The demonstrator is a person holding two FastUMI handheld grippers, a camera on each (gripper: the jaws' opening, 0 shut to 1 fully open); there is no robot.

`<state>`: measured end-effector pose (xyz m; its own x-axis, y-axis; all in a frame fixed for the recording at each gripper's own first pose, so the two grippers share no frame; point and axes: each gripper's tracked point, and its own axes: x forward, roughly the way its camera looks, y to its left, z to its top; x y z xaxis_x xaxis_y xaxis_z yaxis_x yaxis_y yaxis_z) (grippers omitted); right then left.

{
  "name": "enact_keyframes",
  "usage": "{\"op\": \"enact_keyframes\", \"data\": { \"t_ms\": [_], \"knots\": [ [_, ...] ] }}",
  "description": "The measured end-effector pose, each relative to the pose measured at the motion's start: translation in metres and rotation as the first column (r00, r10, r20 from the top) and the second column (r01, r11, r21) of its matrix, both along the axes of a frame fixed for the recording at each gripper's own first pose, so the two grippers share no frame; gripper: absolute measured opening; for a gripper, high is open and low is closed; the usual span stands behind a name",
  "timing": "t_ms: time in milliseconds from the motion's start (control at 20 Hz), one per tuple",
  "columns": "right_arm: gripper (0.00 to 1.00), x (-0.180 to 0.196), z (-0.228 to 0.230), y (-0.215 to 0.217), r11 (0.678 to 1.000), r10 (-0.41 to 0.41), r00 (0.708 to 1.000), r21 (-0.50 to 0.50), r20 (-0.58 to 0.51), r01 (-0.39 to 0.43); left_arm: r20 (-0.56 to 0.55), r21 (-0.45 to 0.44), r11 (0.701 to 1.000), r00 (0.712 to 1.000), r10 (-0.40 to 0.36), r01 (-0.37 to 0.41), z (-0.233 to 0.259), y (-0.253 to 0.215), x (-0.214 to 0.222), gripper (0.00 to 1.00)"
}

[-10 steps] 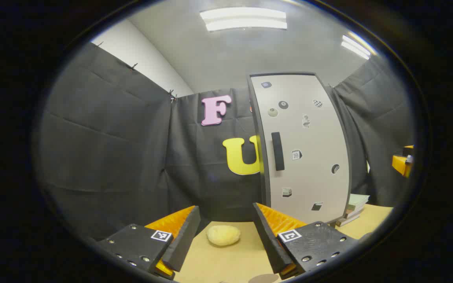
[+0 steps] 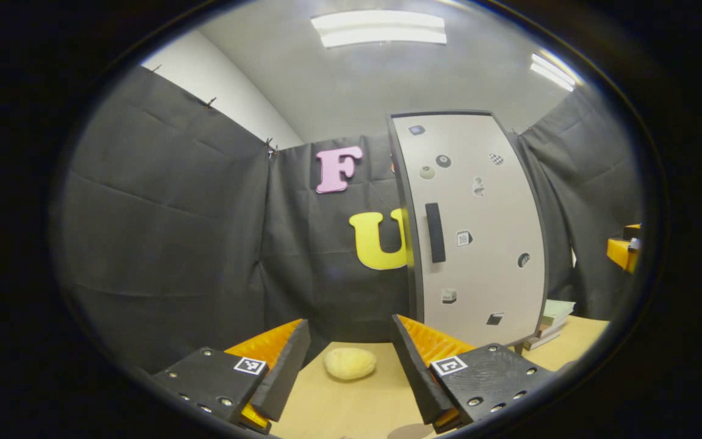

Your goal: Open the cabinet door with the right hand, grasp the bottle in the cabinet with the left hand and place it on the coaster, then close the cabinet door with the right hand.

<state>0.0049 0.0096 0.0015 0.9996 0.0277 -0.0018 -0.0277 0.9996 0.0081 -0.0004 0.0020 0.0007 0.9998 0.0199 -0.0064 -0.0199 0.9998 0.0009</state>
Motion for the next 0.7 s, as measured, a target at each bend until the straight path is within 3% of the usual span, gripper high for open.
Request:
{"op": "enact_keyframes", "data": {
  "t_ms": [700],
  "knots": [
    [0.99,0.041,0.043,0.048,0.993,0.118,0.993,0.024,0.02,-0.118,0.0,0.024,0.999,0.999,0.047,-0.047,-0.004,0.008,0.002,0.83]
  ]
}}
